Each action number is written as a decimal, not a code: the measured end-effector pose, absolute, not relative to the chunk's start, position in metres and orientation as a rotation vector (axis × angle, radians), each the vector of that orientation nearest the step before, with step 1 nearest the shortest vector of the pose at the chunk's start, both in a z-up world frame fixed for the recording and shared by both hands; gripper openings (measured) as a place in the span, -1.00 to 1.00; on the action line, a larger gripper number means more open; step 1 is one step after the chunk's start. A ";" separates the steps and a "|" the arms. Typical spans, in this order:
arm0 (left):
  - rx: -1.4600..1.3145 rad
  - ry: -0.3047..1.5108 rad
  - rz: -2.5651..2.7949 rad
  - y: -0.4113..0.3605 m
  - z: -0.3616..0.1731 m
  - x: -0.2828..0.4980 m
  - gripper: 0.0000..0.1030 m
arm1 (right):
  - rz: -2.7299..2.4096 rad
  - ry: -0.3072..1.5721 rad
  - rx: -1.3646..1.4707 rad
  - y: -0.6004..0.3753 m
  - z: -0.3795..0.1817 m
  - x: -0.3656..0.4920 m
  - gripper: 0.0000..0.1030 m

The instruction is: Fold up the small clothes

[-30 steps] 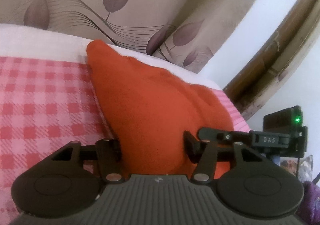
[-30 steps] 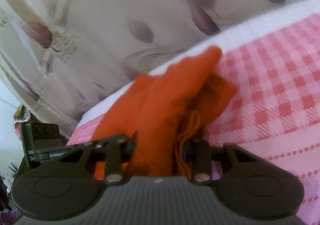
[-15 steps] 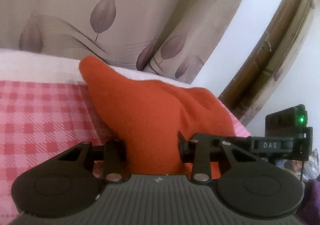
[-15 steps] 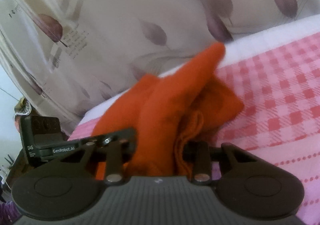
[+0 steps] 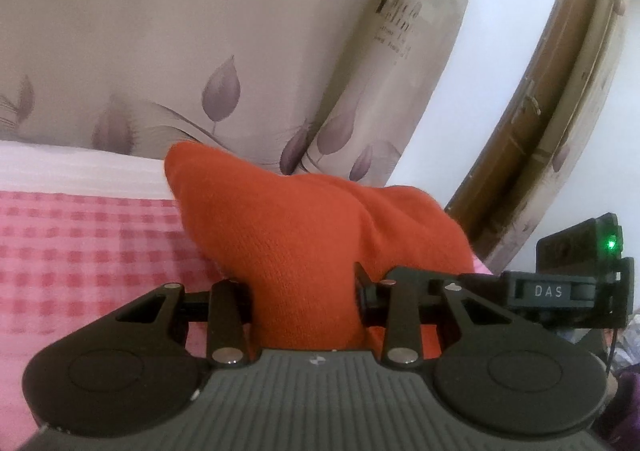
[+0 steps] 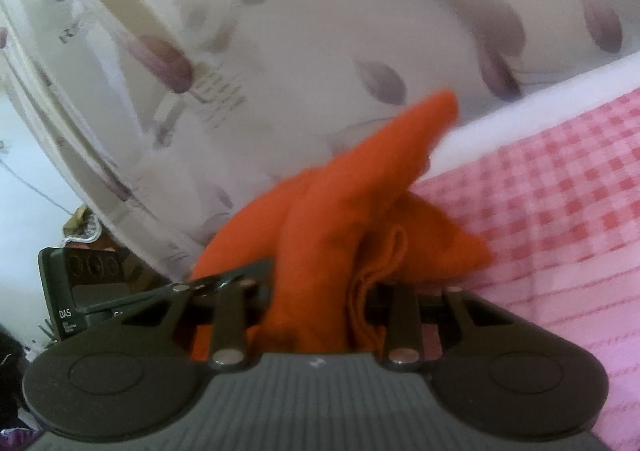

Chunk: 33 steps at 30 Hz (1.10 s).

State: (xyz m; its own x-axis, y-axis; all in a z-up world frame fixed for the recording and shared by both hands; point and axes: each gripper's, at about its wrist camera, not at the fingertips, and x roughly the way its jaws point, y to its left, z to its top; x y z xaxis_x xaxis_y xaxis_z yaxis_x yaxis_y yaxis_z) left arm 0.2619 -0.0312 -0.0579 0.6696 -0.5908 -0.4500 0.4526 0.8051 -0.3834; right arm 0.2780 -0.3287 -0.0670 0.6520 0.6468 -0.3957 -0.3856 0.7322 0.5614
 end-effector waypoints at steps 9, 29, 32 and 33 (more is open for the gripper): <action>-0.172 0.558 -0.536 -0.005 -0.034 0.194 -0.27 | 0.670 0.614 0.482 -0.288 -0.059 0.227 -0.34; -0.104 0.517 -0.479 0.026 -0.026 0.108 -0.27 | 0.707 0.608 0.530 -0.240 -0.066 0.154 -0.34; -0.104 0.521 -0.472 0.029 -0.028 0.103 -0.27 | 0.710 0.612 0.541 -0.235 -0.072 0.149 -0.34; -0.103 0.522 -0.469 0.030 -0.029 0.101 -0.27 | 0.711 0.615 0.543 -0.233 -0.074 0.147 -0.34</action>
